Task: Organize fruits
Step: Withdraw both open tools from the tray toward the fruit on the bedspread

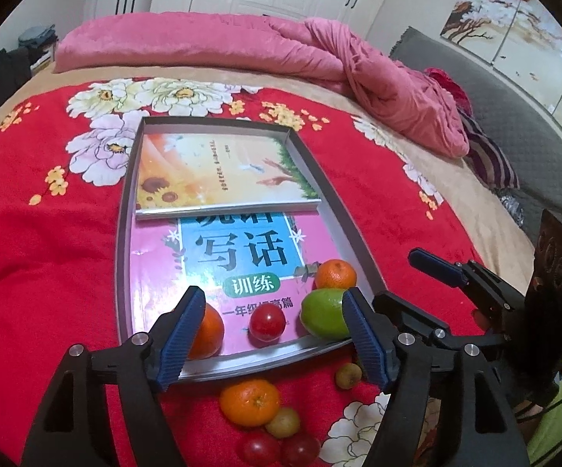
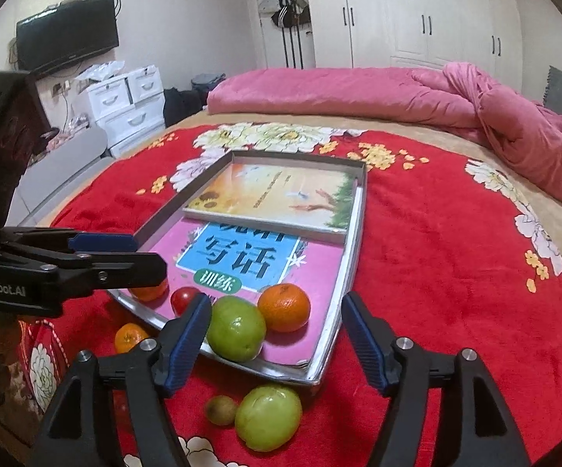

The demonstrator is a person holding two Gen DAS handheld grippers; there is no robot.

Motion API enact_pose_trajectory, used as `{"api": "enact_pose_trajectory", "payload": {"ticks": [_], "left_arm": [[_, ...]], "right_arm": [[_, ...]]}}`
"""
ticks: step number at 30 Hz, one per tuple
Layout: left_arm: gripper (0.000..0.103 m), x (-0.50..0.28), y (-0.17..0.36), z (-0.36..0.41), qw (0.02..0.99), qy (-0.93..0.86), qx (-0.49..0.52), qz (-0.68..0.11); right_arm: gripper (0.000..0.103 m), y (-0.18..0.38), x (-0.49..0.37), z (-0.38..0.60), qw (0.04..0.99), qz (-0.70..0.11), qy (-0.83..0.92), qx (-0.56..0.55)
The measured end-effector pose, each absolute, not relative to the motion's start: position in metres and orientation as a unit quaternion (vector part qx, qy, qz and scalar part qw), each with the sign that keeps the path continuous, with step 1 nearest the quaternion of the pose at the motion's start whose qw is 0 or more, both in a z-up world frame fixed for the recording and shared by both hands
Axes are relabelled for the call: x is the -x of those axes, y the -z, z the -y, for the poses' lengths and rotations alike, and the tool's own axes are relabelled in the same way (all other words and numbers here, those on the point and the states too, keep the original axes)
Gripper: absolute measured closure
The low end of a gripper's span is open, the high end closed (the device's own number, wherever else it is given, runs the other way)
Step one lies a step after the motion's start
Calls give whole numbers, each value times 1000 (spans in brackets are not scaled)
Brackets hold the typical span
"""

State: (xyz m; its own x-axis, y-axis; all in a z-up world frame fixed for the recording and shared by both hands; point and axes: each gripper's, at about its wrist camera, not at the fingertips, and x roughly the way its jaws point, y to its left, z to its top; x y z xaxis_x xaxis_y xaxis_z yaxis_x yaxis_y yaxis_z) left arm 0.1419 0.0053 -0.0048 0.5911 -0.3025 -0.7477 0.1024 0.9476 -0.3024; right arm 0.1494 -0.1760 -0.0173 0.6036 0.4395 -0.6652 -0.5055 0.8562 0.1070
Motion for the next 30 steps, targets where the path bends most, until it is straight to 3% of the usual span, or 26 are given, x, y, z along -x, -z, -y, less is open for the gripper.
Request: {"api": "enact_pose_trajectory", "payload": {"ticks": [18, 30], "left_arm": [[25, -130, -12, -26, 888, 109, 142, -423], [25, -118, -17, -37, 888, 106, 140, -424]], "right_arm": [[16, -5, -146, 199, 914, -329, -237, 0], [15, -15, -137, 204, 916, -323, -238, -15]]}}
